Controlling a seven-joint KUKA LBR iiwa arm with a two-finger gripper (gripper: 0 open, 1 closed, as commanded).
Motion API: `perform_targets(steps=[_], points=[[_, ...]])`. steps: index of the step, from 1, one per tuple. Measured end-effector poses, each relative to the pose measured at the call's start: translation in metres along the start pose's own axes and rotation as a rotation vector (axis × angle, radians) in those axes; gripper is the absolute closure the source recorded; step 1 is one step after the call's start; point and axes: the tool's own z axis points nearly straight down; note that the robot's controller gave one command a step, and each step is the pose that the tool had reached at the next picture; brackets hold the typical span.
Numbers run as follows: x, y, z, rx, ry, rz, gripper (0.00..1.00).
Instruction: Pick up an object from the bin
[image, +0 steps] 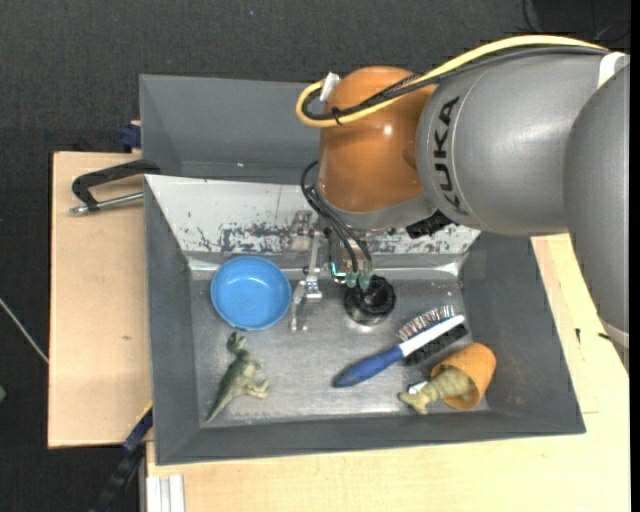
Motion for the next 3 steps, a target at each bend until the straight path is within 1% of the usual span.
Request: perform_targets(steps=[1,2,3], points=[[-0.005,0.046,0.083,0.001,-0.002,-0.141,0.00],[0.036,0.031,0.099,-0.008,-0.037,-0.176,0.00],[0.038,0.030,0.102,-0.006,-0.032,-0.178,1.00]])
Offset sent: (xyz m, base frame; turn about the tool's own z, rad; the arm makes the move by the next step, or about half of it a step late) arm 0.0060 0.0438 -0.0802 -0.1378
